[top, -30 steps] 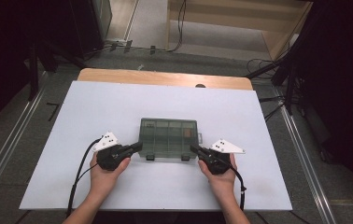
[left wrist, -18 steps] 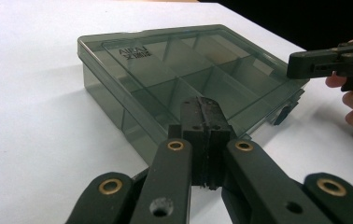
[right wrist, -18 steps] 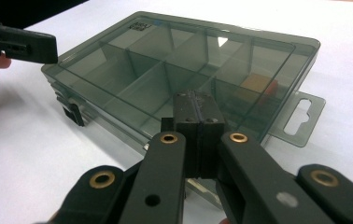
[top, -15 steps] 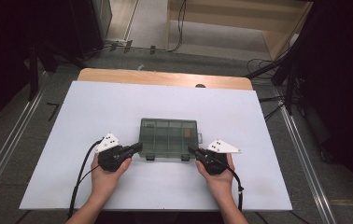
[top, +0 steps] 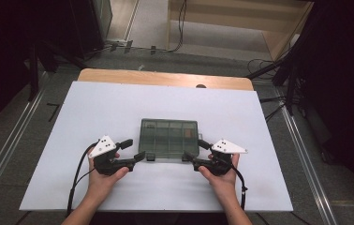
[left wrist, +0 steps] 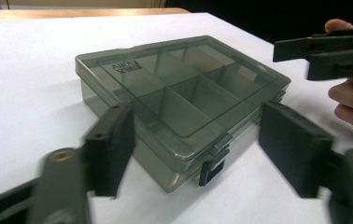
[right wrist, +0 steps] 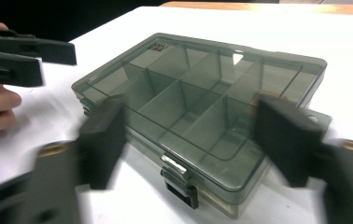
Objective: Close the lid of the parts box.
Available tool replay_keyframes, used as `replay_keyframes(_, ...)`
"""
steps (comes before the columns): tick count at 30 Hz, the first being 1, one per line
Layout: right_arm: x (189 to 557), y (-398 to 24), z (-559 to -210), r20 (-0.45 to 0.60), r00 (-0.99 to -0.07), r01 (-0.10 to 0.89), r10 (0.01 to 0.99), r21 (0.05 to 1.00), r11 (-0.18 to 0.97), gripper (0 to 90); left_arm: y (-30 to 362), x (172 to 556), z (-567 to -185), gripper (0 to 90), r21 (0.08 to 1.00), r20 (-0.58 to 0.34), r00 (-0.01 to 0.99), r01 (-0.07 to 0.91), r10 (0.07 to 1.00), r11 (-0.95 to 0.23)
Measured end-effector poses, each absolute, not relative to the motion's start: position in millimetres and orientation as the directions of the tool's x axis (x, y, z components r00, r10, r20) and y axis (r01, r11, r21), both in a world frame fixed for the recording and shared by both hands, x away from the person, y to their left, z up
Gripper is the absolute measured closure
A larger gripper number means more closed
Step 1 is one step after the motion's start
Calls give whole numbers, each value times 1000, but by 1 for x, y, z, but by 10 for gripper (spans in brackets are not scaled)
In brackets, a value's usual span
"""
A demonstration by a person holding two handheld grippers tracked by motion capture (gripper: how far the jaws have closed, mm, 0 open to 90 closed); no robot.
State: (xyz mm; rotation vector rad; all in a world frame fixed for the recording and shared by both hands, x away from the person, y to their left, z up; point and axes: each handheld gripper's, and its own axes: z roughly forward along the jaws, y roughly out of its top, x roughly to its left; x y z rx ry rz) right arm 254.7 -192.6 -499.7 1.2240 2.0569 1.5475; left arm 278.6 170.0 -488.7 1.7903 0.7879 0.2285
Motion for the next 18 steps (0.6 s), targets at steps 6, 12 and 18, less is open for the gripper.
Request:
replay_keyframes(6,249,-202,-498,225,-598,435,770,897,76,0,183,278,-486,0,905,-212,766,388,606,-174)
replay_keyframes(12,245,-210,-497,220,-585,426,781,902,65,0,193,275,-486,0,909,-201,756,381,622,-170)
replay_keyframes(18,240,-218,-497,212,-570,424,794,904,63,0,208,272,-483,0,911,-199,744,380,637,-160)
